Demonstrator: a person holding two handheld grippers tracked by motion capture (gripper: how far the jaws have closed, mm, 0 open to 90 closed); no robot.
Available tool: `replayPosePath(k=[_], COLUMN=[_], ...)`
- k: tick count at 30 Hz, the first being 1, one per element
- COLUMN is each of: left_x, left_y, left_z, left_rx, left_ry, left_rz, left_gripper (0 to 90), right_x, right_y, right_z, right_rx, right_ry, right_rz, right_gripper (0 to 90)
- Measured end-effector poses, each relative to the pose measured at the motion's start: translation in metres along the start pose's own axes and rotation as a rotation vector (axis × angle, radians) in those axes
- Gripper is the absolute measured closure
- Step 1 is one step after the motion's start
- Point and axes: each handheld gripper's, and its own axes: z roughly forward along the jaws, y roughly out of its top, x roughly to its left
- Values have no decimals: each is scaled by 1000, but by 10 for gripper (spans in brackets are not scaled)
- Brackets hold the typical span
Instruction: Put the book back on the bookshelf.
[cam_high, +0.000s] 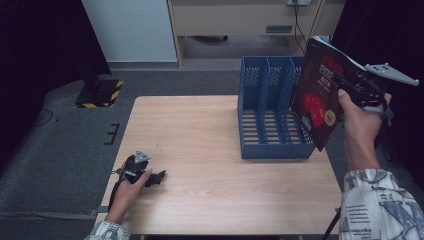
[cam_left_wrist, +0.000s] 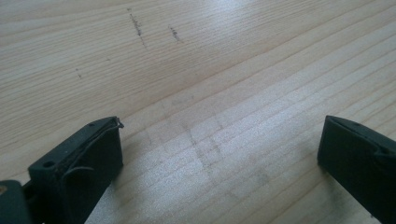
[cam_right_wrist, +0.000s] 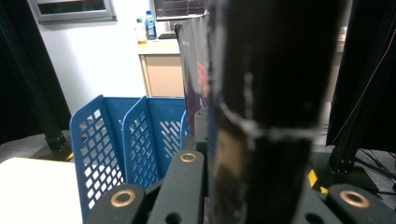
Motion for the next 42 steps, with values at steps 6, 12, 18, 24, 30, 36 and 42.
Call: replayPosePath(k=[6,12,18,24,30,36,42], left_x=[0,0,0,0,0,0,0], left_y=[0,0,0,0,0,0,0], left_z=[0,0,0,0,0,0,0], left_rx=[0,0,0,0,0,0,1], left_ry=[-1,-1,-1,-1,-1,0,-1], left_rz=[0,0,0,0,-1,0,0], left_gripper=[0,0,0,0,0,0,0], right_x=[2,5,8,10,9,7,8], right_y=[-2,-5,-7,-8,-9,-12,-18], right_z=[17,33,42,46,50,51,55], right_rx=[-4,-9,-19,-20,-22,-36,-43], right_ry=[-22,-39,-50,-59,-71,-79,-92], right_rz=[1,12,20,15,10,31,24], right_gripper=[870,870,870,870,870,870,870])
